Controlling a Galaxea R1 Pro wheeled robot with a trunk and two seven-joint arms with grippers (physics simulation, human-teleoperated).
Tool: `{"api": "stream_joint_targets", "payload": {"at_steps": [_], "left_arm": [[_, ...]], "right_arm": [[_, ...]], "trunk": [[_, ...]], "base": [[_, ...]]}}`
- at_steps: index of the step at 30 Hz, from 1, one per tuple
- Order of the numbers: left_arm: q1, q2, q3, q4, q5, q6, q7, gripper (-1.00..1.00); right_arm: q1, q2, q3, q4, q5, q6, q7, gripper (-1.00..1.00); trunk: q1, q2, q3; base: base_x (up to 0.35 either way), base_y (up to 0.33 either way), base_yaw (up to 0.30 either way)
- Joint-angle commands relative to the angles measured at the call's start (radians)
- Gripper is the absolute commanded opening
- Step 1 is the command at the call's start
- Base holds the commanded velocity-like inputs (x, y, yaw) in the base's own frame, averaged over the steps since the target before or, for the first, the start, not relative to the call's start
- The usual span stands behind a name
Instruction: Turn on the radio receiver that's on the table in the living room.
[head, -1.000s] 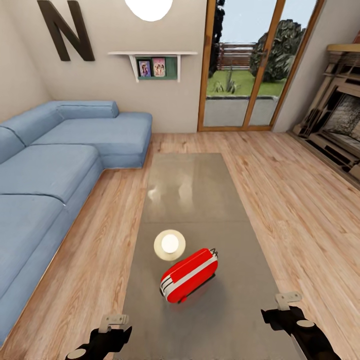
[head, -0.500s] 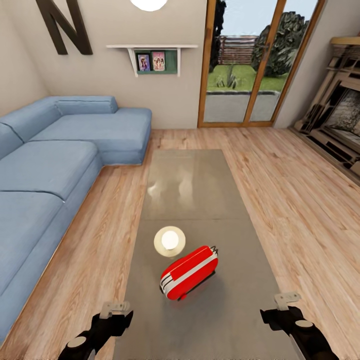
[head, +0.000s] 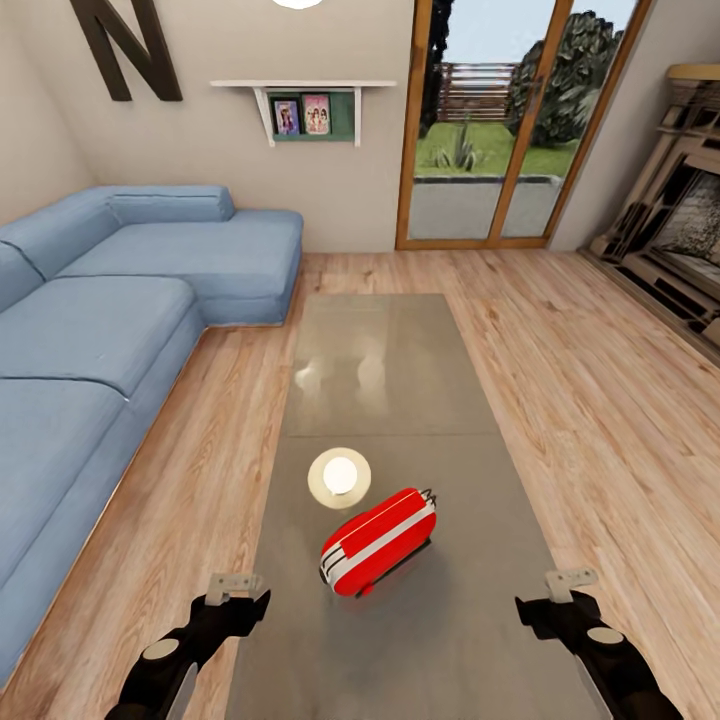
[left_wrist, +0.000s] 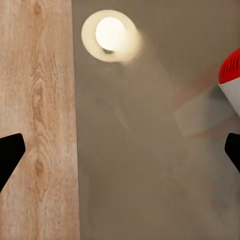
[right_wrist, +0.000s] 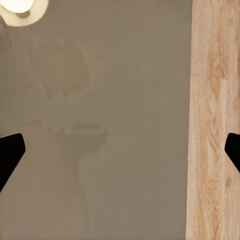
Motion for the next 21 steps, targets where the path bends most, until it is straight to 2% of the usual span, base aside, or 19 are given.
{"api": "stream_joint_targets", "payload": {"at_steps": [1,9,13,21], "left_arm": [[0.000,0.000,0.000,0.000,-0.001,0.000,0.000,1.00],[0.000,0.000,-0.003,0.018,0.000,-0.002,-0.003,1.00],[0.000,0.000,-0.004,0.043,-0.001,-0.012,-0.006,1.00],[0.000,0.000,-0.005,0.046,-0.002,-0.014,-0.007,1.00]], "right_arm": [[0.000,0.000,0.000,-0.001,0.000,0.000,0.001,1.00],[0.000,0.000,0.004,-0.022,-0.001,-0.001,0.008,1.00],[0.000,-0.001,0.056,-0.043,-0.001,-0.010,0.009,1.00],[0.000,0.000,0.068,-0.070,-0.002,-0.003,0.013,1.00]], "trunk": [[0.000,0.000,0.000],[0.000,0.000,0.000],[0.000,0.000,0.000],[0.000,0.000,0.000]], "base": [[0.000,0.000,0.000],[0.000,0.000,0.000],[0.000,0.000,0.000],[0.000,0.000,0.000]]}}
